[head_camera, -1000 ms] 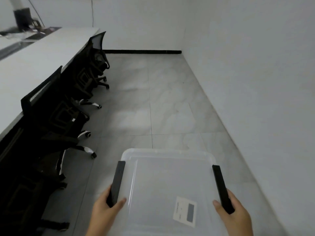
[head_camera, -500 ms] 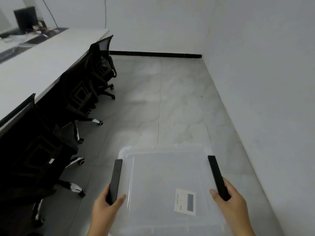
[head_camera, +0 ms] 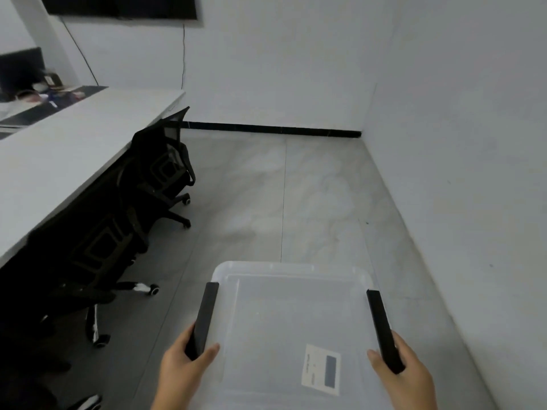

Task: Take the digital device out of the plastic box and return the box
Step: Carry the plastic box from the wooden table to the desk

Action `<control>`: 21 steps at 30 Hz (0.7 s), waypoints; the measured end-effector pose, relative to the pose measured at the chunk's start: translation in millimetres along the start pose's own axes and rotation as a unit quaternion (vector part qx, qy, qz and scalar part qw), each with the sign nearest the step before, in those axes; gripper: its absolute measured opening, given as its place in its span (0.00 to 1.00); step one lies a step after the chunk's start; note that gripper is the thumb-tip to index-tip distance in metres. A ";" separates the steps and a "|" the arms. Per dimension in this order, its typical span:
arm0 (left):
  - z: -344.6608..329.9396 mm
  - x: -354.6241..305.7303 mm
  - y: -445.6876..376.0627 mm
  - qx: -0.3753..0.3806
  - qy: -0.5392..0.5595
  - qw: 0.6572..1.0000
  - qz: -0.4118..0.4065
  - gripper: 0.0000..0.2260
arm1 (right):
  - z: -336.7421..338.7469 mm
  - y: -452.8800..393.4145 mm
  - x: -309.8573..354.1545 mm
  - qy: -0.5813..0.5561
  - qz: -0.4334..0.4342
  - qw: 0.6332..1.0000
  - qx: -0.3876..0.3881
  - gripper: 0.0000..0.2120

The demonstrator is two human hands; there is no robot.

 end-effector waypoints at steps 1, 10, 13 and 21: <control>-5.3 -7.5 -25.3 0.005 -0.007 1.000 0.001 0.23 | -3.0 -24.1 8.9 0.004 -0.005 1.000 -0.001 0.24; -74.4 -69.2 -266.7 0.002 -0.027 0.997 0.066 0.23 | -30.5 -279.7 82.6 0.000 -0.027 0.999 0.022 0.23; -91.8 -109.8 -347.2 -0.025 -0.029 0.998 0.052 0.23 | -37.8 -375.5 126.1 -0.008 -0.003 0.999 0.033 0.23; -112.9 -171.8 -545.5 -0.070 -0.031 0.995 0.071 0.22 | -78.0 -583.7 228.5 0.019 0.024 0.997 0.073 0.26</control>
Point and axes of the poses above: each hand's wrist, its own y-axis away from the middle knuckle, its own z-axis out of the back of the hand, x = y × z, the point moved 1 cm from there along -y, towards the middle knuckle, and after that the axes turned 12 degrees about x, right-handed, at the moved point
